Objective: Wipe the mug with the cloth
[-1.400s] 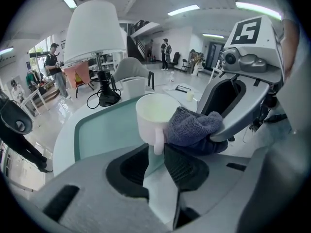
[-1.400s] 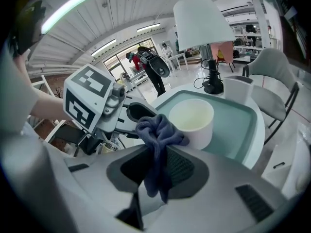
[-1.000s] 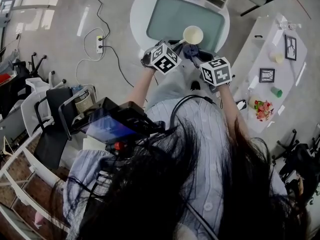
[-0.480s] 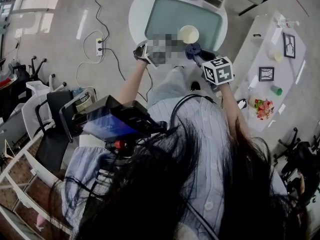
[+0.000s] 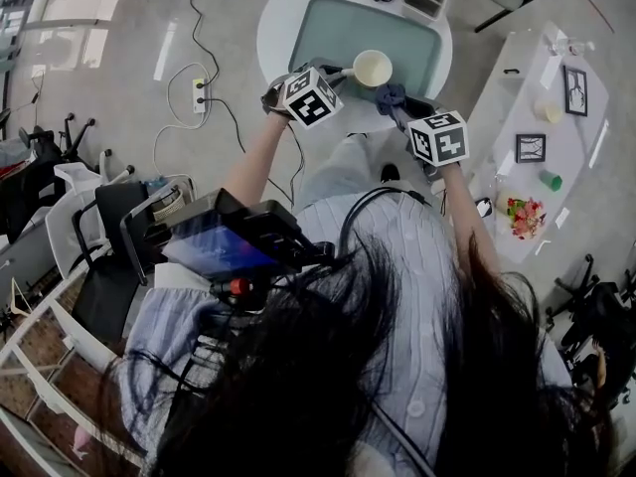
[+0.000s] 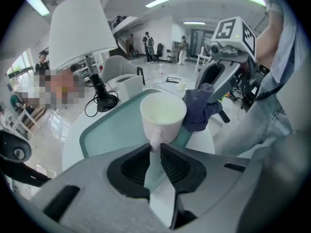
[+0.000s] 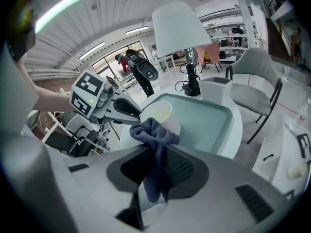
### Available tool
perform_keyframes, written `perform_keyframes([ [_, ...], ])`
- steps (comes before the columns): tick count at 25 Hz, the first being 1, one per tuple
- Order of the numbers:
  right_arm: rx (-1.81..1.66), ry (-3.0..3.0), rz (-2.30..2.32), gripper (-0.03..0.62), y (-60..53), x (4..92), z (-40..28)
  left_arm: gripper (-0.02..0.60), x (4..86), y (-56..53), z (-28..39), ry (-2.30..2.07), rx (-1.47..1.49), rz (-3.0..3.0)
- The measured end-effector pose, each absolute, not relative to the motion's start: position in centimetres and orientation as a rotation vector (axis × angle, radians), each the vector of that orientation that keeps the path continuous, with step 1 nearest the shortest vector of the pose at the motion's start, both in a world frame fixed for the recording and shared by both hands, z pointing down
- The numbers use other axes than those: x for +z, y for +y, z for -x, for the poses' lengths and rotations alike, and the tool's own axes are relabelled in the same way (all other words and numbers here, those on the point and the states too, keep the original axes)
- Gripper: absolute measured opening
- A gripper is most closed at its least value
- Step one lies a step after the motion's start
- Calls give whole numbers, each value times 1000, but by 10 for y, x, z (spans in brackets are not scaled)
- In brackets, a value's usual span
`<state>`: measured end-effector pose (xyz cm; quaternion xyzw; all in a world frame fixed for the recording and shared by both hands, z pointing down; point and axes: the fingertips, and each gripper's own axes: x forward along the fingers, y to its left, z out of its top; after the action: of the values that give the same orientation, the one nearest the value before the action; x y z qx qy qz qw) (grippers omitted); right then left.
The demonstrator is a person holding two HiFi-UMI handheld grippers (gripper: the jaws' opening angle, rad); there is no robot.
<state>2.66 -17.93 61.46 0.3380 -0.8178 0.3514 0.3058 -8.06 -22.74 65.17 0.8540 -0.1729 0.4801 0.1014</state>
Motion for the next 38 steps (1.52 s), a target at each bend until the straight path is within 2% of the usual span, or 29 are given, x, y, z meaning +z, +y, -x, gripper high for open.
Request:
perform_keyframes([
  [9, 959, -2147, -971, 106, -186, 618, -45, 61, 622, -220, 90, -908, 942, -2181],
  [16, 958, -2154, -1013, 106, -196, 616, -50, 63, 611, -204, 64, -925, 704, -1957],
  [29, 974, -2159, -1094, 106, -210, 613, -50, 67, 615, -224, 52, -946, 492, -1720],
  [38, 980, -2156, -1111, 106, -209, 611, -48, 67, 617, -225, 54, -974, 465, -1634],
])
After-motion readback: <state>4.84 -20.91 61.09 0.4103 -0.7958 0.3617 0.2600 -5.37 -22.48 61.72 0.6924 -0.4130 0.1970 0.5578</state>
